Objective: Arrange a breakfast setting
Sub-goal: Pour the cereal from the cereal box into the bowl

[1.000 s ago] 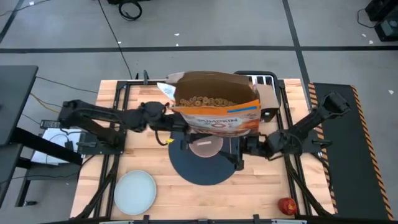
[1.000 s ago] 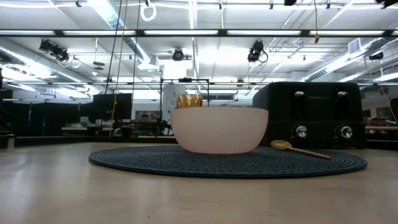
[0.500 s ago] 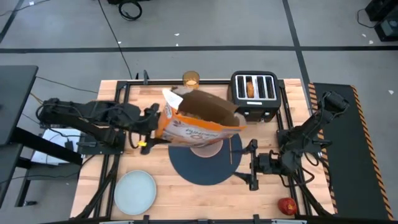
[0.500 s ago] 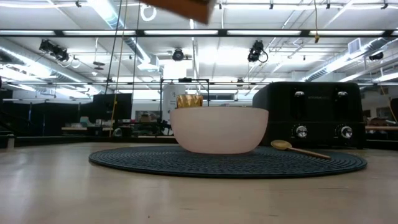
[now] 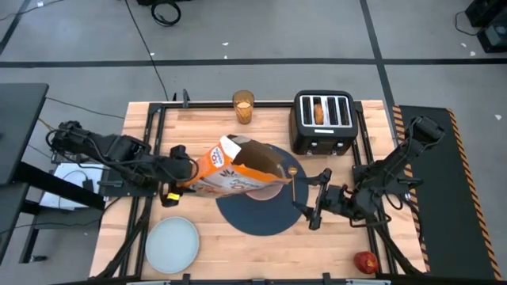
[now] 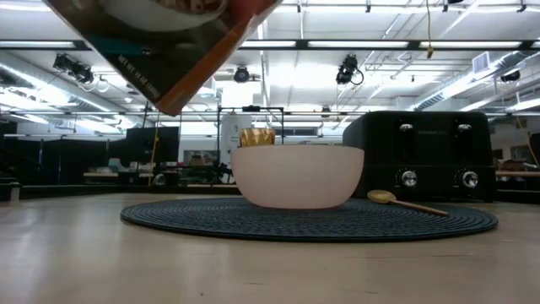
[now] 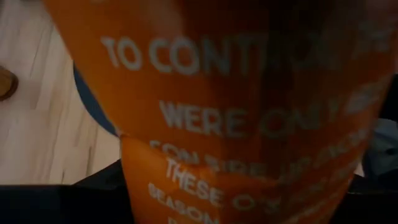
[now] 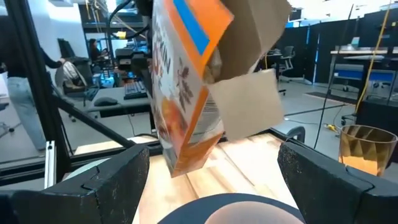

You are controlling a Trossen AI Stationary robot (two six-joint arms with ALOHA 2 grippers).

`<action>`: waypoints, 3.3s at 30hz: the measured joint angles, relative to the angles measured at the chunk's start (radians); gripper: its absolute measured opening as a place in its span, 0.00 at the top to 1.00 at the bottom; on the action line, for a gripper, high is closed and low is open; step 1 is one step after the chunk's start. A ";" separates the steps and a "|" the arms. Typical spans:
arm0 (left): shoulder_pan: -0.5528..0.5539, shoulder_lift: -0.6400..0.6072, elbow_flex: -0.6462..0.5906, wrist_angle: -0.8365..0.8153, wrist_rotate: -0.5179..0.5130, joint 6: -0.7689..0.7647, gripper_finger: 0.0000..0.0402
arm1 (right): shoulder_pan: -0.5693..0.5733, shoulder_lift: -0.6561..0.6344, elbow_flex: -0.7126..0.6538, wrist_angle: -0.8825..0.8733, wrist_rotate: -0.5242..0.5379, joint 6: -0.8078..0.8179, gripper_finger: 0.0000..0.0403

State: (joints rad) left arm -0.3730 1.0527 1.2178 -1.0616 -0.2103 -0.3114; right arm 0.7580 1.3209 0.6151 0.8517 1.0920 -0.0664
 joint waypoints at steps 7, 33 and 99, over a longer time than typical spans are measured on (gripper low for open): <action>0.030 0.014 0.001 -0.153 -0.015 -0.024 0.31 | -0.020 0.000 0.000 0.000 -0.017 0.039 0.11; 0.175 0.219 0.000 -0.293 0.020 0.113 0.31 | -0.354 0.122 0.025 -0.159 -0.433 0.110 0.25; 0.436 0.443 0.304 -0.509 0.272 0.396 0.31 | -0.352 -0.068 0.179 -0.158 -0.400 -0.133 0.44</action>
State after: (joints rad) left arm 0.0626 1.4955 1.5215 -1.5707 0.0615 0.0844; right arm 0.4056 1.2530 0.7939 0.6933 0.6917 -0.1997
